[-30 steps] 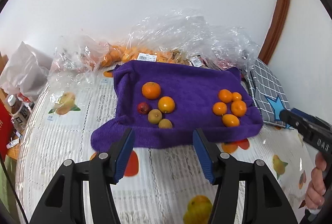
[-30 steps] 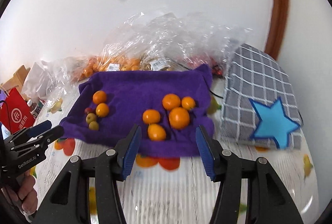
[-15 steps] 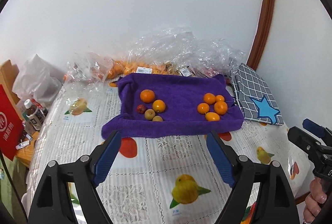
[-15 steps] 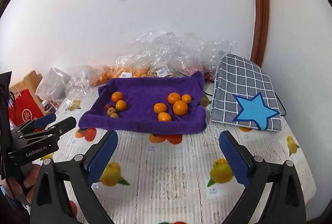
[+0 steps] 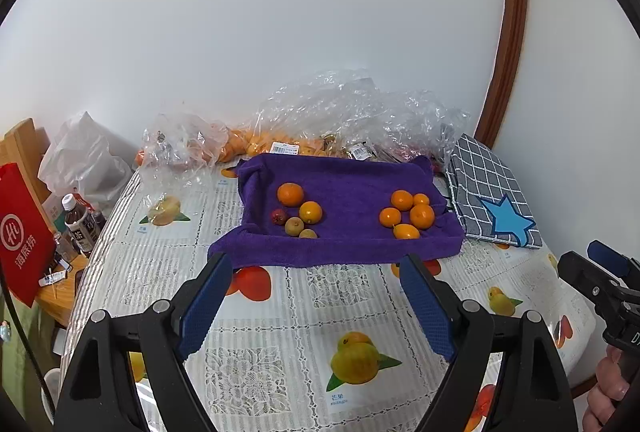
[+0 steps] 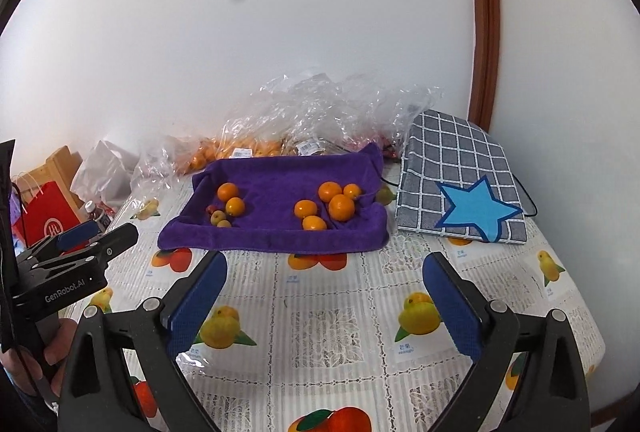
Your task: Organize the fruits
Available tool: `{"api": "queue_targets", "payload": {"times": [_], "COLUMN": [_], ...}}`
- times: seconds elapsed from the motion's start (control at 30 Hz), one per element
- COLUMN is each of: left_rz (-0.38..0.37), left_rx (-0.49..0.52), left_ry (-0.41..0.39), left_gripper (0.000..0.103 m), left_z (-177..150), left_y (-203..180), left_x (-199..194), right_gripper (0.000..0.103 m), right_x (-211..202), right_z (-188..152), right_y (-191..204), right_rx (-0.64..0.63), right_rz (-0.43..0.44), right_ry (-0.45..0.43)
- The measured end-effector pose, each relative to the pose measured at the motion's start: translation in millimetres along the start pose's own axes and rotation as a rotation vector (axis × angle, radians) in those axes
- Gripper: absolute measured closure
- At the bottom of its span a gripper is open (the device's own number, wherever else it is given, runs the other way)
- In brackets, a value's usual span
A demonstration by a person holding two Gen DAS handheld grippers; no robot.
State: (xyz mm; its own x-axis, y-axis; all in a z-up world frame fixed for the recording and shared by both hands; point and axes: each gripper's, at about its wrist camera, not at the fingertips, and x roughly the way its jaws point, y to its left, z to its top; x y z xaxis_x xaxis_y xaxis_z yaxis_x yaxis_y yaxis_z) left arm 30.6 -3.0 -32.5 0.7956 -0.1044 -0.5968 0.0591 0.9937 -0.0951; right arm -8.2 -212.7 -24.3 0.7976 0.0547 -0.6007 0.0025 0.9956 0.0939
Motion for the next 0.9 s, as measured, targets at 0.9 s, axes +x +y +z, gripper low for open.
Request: {"api": "queue_targets", "payload": {"times": [0.9], "left_rz": [-0.002], "left_rx": [0.01], "left_ry": [0.005], "left_gripper": [0.017], "left_z": [-1.3], "left_y": [-1.0], "left_x": [-1.2], "right_gripper": [0.006], "right_x": [-3.1], "right_z": [-2.6], "right_y": [1.6], "right_rx": [-0.015], "right_rz": [-0.02], "right_ry": [-0.002]}}
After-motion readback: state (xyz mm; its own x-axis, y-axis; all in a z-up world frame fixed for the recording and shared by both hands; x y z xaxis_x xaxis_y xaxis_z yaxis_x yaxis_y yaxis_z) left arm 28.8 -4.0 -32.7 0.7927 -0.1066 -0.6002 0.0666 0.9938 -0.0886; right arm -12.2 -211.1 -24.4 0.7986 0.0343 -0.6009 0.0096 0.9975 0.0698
